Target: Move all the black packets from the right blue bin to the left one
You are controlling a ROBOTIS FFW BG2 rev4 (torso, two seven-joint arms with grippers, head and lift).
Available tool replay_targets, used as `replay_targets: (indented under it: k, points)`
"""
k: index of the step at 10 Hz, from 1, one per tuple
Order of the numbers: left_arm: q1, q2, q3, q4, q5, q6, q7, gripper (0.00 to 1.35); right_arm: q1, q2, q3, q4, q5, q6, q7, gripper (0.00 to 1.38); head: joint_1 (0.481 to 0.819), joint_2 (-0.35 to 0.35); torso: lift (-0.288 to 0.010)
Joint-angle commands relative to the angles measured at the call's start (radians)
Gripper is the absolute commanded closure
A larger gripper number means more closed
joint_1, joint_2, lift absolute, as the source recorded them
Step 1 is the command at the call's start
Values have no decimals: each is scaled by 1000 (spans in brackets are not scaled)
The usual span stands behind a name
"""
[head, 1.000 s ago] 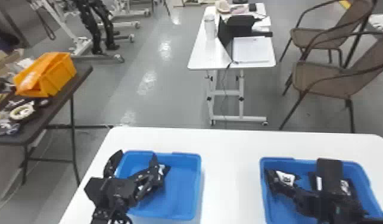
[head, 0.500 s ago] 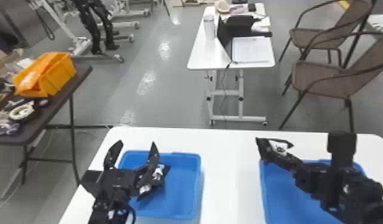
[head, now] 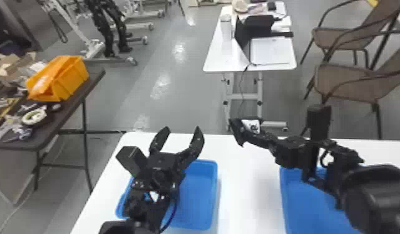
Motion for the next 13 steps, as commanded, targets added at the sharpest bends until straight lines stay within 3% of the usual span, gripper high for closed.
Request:
replay_targets:
  k: [1, 5, 8, 9, 10, 11, 13]
  points:
    - [-21, 8, -28, -26, 63, 98, -23, 124, -48, 5, 27, 70, -72, -23, 25, 1240, 695, 223, 0]
    - [-53, 20, -49, -51, 107, 237, -67, 125, -100, 11, 107, 105, -152, -36, 43, 1240, 695, 208, 0]
    - [-71, 26, -51, -45, 102, 279, -72, 153, -141, 5, 194, 136, -216, -38, 58, 1242, 695, 231, 0]
    - [-73, 26, -46, -46, 110, 309, -74, 424, -146, 3, 206, 136, -219, -38, 60, 1242, 695, 242, 0]
    - [-70, 23, -43, -45, 101, 292, -67, 1098, -146, 3, 211, 139, -225, -38, 60, 1242, 695, 249, 0]
    - [-50, 16, -43, -46, 101, 239, -27, 1187, -146, 2, 211, 141, -225, -36, 60, 1240, 695, 256, 0]
    - [-41, 13, -41, -40, 99, 181, -18, 1222, -145, 3, 212, 145, -225, -36, 60, 1240, 695, 272, 0]
